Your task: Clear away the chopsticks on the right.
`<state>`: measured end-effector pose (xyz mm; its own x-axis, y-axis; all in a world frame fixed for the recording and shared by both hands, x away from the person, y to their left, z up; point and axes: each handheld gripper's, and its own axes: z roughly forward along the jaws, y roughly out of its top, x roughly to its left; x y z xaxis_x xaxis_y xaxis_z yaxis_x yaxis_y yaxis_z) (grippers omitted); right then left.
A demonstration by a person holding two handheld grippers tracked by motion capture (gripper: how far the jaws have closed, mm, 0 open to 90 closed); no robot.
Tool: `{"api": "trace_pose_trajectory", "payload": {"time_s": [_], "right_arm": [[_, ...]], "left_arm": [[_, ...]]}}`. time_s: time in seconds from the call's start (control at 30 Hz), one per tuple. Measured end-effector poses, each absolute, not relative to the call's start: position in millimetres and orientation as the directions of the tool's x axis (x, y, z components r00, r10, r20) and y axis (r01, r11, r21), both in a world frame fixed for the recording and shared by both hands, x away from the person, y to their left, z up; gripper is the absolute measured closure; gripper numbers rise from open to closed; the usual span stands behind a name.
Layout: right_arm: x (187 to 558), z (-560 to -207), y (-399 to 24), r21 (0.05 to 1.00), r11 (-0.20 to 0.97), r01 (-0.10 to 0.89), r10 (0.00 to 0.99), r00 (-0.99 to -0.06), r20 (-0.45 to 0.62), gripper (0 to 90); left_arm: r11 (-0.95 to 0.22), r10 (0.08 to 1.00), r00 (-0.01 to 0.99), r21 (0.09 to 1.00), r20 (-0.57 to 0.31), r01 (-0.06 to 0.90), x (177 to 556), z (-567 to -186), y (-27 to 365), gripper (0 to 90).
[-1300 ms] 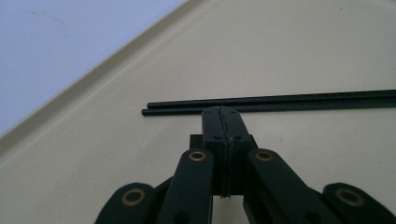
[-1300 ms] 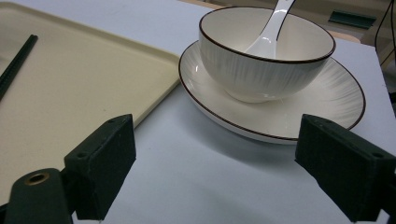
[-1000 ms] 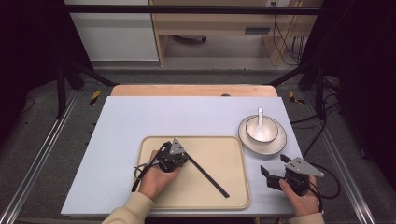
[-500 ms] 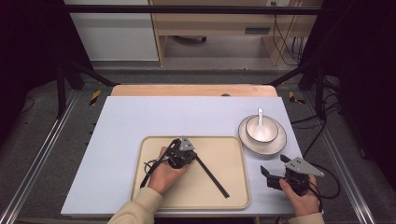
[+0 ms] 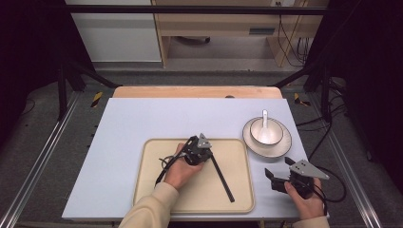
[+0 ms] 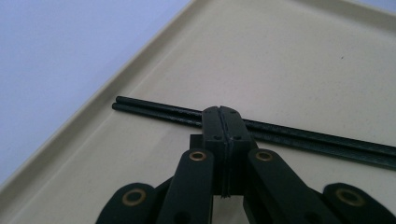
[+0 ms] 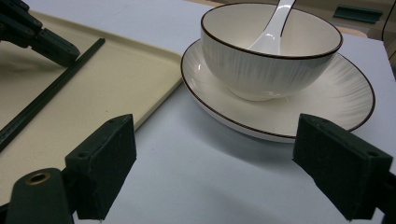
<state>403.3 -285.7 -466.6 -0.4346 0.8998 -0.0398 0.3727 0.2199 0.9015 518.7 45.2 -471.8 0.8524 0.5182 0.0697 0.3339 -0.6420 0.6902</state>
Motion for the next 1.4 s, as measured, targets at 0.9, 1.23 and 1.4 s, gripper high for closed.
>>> {"api": "trace_pose_trajectory", "payload": {"time_s": [0.9,1.23,1.4], "right_arm": [[403,-467,-282,0.909,0.234,0.346,0.891,-0.451,-0.058,12.8],[403,-466,-281,0.911,0.233,0.34,0.888,-0.456,-0.056,12.5],[402,-466,-281,0.911,0.232,0.34,0.888,-0.456,-0.056,12.5]], "left_arm": [[-0.668,0.423,0.903,0.7,0.079,0.252,515,-474,0,89.8],[-0.666,0.414,0.907,0.705,0.08,0.242,515,-474,-2,89.7],[-0.667,0.407,0.91,0.706,0.08,0.236,514,-473,-6,89.7]]}}
